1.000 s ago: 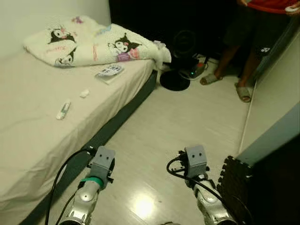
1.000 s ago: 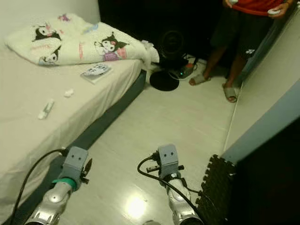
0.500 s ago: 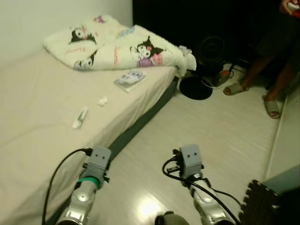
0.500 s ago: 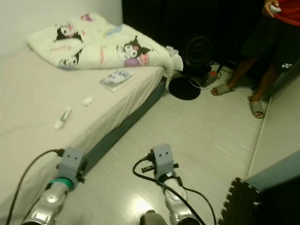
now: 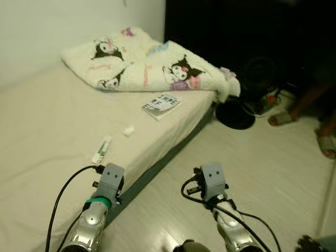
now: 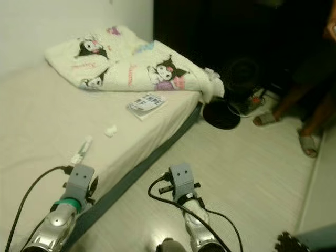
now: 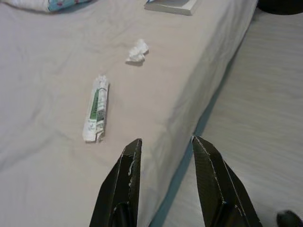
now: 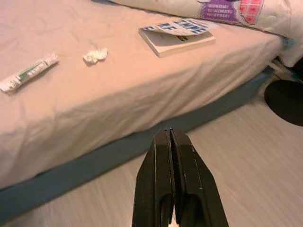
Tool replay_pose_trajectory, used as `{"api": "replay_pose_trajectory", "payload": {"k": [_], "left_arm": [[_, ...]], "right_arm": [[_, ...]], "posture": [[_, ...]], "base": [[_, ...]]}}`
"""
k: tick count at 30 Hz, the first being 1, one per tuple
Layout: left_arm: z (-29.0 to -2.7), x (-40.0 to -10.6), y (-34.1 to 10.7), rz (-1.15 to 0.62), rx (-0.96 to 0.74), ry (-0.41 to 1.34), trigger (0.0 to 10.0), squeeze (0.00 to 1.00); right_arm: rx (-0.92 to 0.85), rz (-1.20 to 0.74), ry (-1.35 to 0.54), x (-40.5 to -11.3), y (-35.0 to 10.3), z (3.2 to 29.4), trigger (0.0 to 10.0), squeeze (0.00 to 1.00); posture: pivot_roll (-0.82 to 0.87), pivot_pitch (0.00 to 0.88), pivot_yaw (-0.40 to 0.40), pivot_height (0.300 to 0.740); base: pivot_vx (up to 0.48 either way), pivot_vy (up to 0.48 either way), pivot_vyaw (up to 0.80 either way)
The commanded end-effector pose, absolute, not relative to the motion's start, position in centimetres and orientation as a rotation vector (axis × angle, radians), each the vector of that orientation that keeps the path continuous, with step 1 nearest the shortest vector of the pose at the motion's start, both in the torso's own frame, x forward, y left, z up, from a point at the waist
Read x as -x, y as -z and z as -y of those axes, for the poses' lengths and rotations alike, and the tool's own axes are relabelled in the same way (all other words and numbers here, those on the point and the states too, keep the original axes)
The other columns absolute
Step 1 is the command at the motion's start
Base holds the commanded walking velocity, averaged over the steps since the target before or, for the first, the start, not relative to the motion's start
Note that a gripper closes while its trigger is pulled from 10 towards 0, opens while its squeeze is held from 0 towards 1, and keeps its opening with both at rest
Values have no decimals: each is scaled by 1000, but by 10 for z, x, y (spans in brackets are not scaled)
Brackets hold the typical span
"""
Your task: Clean up the room
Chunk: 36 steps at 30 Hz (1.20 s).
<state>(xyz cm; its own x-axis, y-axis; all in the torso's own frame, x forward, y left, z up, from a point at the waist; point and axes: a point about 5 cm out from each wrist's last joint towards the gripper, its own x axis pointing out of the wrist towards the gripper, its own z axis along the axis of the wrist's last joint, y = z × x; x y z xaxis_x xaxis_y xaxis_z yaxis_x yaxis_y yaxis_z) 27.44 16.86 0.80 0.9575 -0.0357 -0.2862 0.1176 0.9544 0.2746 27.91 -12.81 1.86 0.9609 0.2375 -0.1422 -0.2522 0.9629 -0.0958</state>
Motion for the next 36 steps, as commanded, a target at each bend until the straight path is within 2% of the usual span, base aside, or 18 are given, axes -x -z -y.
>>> {"api": "replay_pose_trajectory", "payload": {"k": [1, 25, 36], "left_arm": [[-167, -270, -2, -306, -303, 92, 10000, 0], [-167, -273, -4, -304, -305, 95, 10000, 0], [-166, -273, -3, -309, -307, 98, 10000, 0]], "right_arm": [[102, -151, -229, -275, -14, 133, 10000, 0], [85, -143, -198, -275, -14, 136, 10000, 0], [85, -138, -190, -274, -15, 138, 10000, 0]], "posture": [[-84, 43, 47, 724], [-88, 61, 57, 724], [-93, 64, 61, 724]], "base": [[330, 0, 0], [314, 0, 0], [0, 0, 0]]}}
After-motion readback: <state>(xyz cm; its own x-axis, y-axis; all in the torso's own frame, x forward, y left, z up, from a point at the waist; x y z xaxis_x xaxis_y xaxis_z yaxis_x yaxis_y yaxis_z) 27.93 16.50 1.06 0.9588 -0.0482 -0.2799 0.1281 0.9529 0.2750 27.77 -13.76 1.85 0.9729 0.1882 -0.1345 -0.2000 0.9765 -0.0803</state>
